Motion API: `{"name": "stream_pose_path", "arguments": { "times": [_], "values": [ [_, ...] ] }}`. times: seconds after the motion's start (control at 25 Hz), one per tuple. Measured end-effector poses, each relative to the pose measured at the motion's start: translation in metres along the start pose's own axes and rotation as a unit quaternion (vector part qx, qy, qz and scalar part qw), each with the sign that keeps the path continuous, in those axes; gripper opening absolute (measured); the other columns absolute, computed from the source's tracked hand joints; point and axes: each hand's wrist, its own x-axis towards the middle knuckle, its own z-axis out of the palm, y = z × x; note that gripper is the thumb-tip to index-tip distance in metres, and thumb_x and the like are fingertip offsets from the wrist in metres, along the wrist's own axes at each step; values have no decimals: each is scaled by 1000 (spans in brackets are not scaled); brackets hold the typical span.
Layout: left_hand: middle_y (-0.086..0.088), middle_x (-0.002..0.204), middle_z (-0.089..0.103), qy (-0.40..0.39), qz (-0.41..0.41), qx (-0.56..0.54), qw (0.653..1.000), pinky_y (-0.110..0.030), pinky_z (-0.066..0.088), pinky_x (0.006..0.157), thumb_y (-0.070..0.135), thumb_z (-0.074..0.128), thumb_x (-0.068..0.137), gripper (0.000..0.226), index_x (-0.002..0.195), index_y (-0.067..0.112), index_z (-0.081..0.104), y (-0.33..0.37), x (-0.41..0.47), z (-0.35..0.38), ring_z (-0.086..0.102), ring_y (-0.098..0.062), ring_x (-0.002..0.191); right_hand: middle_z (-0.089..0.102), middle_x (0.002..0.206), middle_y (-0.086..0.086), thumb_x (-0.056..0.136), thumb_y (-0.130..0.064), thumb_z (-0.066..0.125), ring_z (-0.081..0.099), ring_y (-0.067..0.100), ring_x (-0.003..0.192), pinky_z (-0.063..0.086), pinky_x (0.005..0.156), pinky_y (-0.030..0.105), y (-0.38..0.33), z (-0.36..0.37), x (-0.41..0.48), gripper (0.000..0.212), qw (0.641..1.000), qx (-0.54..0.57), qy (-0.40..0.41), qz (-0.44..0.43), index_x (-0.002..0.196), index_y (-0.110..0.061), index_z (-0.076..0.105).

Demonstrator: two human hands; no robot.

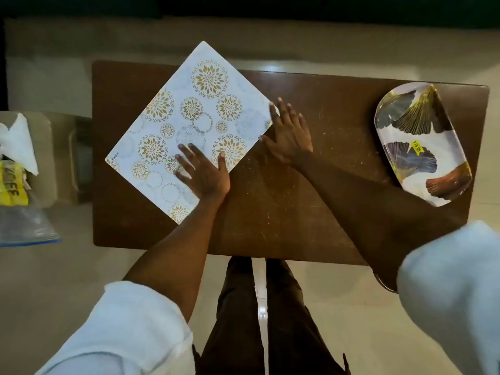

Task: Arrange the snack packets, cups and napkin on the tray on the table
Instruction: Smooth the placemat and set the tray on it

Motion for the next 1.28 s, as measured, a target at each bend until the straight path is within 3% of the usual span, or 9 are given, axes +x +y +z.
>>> {"name": "stream_pose_path", "arguments": {
  "times": [0.16,0.32,0.48,0.88,1.28],
  "values": [
    [-7,172,-19,-13,-133,-36,990,-76,1,119,90,33,83,113,164,25,-10,-56,18,5,-11,-39,159,-8,175,6,93,-73,50,-2,33,162,10,129,62,-44,5,51,100,992,-55,-55,-95,167,-28,-1],
    [-5,171,-24,-28,-133,-62,989,-79,8,116,94,44,75,122,162,32,-15,-66,23,14,-14,-42,158,-13,175,6,87,-74,60,-7,35,162,10,129,62,-49,22,54,110,984,-85,-108,-110,167,-28,-1],
    [-5,170,-25,-34,-125,-64,990,-80,10,115,94,44,74,123,162,32,-16,-70,25,14,-15,-43,158,-16,174,7,87,-77,57,-11,37,161,6,130,59,-55,26,50,113,988,-79,-99,-93,167,-28,-4],
    [-3,170,-26,-46,53,24,997,-81,10,114,91,49,76,120,161,37,-17,-63,43,1,-16,-42,158,-19,174,7,89,-81,49,-12,40,160,8,129,59,-15,44,-23,111,995,-2,-73,66,166,-27,-9],
    [-2,170,-27,-63,215,122,967,-83,10,113,94,44,75,120,161,37,-19,-13,28,16,-16,-42,158,-21,173,6,88,-84,46,-12,41,160,11,129,60,34,75,-119,112,970,76,-44,228,166,-27,-12]
  ]
}}
